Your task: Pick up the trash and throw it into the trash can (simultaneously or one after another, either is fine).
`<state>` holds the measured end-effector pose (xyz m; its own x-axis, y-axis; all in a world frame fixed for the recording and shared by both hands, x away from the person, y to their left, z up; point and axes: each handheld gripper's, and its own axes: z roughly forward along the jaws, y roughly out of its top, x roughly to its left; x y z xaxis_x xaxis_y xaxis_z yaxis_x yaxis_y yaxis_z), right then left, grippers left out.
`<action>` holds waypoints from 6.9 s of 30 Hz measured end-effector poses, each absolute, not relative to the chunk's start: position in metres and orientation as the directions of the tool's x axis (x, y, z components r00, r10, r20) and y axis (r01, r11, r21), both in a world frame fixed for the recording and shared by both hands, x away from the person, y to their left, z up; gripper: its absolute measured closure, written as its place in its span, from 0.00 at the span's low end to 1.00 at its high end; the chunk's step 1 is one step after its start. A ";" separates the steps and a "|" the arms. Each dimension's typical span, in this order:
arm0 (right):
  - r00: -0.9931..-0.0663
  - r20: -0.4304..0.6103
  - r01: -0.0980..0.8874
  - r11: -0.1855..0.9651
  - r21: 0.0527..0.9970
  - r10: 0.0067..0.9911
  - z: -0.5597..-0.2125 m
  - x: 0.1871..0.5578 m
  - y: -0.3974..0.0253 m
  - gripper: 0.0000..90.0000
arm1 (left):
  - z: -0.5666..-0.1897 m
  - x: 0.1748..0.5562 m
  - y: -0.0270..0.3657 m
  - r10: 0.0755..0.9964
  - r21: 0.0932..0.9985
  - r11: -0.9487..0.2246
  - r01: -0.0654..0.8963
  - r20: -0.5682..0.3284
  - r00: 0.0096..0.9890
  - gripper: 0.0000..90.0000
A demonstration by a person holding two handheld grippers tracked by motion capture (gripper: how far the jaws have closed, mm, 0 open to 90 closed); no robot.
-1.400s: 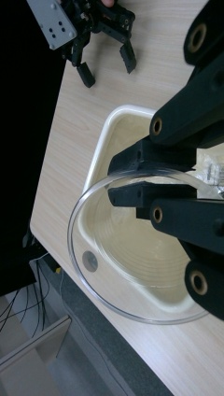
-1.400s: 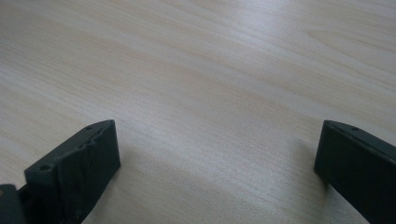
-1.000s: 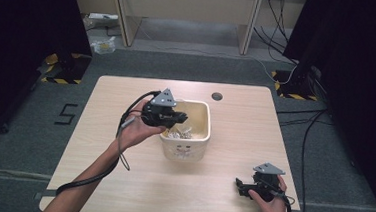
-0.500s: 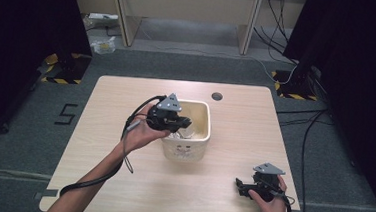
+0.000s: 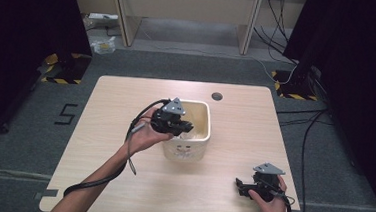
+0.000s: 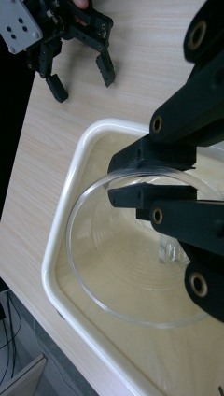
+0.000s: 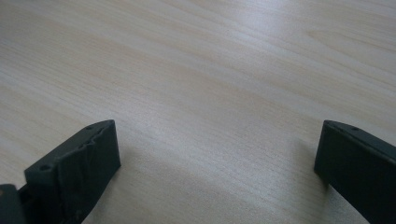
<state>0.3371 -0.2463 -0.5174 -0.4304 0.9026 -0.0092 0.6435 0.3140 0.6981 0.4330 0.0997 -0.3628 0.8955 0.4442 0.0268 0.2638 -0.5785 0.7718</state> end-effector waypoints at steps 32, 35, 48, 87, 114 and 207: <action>-0.430 -0.009 0.644 0.314 0.698 0.903 -0.517 0.337 -0.246 0.00 | -0.353 0.436 0.131 0.563 0.825 -0.422 0.376 -0.087 0.822 0.32; -0.431 -0.009 0.644 0.314 0.698 0.903 -0.517 0.337 -0.246 0.00 | -0.352 0.436 0.138 0.581 0.828 -0.408 0.385 -0.090 0.809 0.29; -0.430 -0.009 0.643 0.314 0.698 0.903 -0.517 0.337 -0.246 0.00 | -0.350 0.436 0.159 0.617 0.838 -0.370 0.402 -0.102 0.780 0.26; -0.429 -0.008 0.645 0.312 0.697 0.903 -0.517 0.337 -0.246 0.00 | -0.372 0.418 0.244 0.719 0.856 -0.248 0.453 -0.151 0.678 0.23; -0.429 -0.008 0.645 0.312 0.697 0.903 -0.517 0.337 -0.246 0.00 | -0.413 0.391 0.261 0.727 0.846 -0.249 0.472 -0.159 0.668 0.18; -0.429 -0.007 0.645 0.312 0.697 0.903 -0.517 0.337 -0.246 0.00 | -0.517 0.323 0.260 0.740 0.702 -0.467 0.538 -0.024 0.672 0.20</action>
<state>0.3370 -0.2462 -0.5173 -0.4292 0.9032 -0.0075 0.6454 0.3124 0.6971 0.3234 0.2605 -0.5173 0.6724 0.7398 -0.0235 0.5379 -0.4665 0.7021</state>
